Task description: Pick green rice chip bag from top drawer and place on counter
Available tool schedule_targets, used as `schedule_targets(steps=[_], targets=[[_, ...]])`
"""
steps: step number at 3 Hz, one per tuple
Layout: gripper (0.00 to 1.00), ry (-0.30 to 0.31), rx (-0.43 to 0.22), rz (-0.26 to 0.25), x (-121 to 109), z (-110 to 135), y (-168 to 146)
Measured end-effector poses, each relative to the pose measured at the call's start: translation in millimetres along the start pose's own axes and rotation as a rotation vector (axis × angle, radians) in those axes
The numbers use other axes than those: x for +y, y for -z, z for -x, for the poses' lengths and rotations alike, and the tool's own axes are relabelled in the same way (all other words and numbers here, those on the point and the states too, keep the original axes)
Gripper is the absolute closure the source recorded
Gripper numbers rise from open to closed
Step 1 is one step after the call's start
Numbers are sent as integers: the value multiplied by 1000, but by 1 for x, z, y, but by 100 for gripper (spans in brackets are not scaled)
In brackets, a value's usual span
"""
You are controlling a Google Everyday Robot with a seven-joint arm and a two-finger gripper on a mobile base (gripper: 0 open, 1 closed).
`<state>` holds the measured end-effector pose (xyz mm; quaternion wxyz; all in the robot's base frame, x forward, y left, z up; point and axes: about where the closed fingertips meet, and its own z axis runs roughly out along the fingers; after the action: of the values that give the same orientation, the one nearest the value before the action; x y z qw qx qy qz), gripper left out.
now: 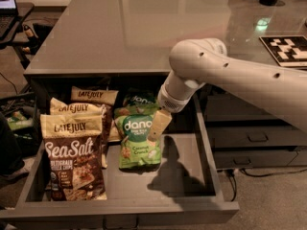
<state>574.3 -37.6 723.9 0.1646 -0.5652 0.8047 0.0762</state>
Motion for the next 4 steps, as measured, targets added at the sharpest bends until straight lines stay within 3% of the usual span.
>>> schedule_targets(steps=[2, 4], targets=[[0, -11, 5, 63, -12, 7, -36], [0, -19, 49, 81, -38, 19, -60]])
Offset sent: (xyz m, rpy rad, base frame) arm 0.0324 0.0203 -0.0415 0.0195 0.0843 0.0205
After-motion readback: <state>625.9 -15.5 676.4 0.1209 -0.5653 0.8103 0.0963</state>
